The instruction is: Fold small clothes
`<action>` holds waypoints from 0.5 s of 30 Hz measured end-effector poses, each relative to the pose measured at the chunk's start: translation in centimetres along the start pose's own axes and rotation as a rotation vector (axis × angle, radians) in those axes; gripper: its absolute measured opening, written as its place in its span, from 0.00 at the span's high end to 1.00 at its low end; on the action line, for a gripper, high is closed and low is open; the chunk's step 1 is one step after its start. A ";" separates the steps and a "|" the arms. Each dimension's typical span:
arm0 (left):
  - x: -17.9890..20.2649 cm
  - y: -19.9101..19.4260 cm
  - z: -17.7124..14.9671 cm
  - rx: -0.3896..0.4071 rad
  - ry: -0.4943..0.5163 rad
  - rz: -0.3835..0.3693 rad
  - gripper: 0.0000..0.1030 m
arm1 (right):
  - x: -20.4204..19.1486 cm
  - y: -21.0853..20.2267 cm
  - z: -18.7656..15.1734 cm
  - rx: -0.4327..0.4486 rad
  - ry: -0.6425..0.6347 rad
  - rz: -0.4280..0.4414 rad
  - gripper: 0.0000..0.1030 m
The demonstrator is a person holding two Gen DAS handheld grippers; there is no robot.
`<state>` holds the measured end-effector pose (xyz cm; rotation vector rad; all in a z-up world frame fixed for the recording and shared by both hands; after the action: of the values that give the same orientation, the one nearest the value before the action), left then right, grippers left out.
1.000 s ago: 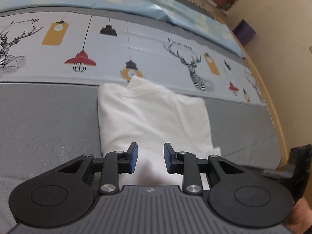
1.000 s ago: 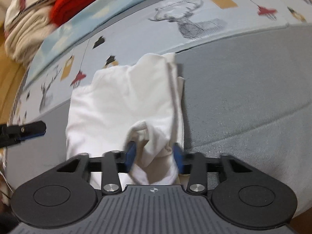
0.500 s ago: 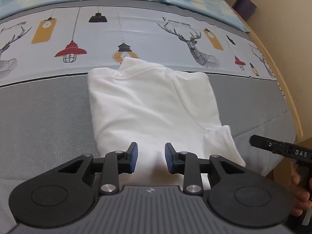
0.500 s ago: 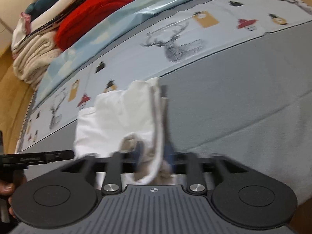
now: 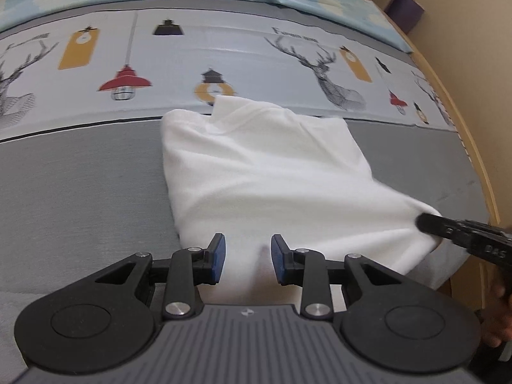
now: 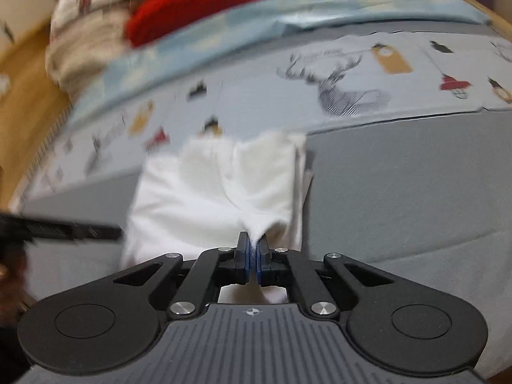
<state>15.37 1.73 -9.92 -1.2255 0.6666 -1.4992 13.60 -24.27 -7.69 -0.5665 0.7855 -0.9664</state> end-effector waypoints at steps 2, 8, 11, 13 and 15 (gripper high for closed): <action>0.9 0.5 -0.5 -0.014 0.025 -0.018 0.66 | 0.3 -0.5 -1.0 -0.038 -0.026 0.008 0.97; 2.3 4.0 -3.4 -0.126 0.146 0.012 0.58 | 1.8 2.2 -5.3 -0.307 -0.100 -0.076 0.96; 2.0 5.0 -4.3 -0.134 0.196 0.049 0.57 | 3.1 1.4 -3.4 -0.206 -0.028 -0.132 0.92; 1.7 4.7 -4.0 -0.126 0.162 0.021 0.57 | 3.8 0.3 -1.3 -0.066 0.057 -0.124 0.74; 1.0 3.7 -2.8 -0.071 0.098 -0.024 0.57 | 4.4 -0.5 0.3 0.049 0.109 -0.141 0.56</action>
<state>14.14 -0.85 -13.74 -1.2232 0.7782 -1.5747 15.07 -28.34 -8.55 -0.5358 0.8250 -1.1513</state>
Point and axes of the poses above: each gripper's, at about its wrist camera, not at the fingertips, and y roughly the way its jaws point, x to its right, z to its top, the point moved 8 cm from there along y, roughly the way its jaws point, and after that the axes turned 10 degrees about -y, right-handed, at the moved point
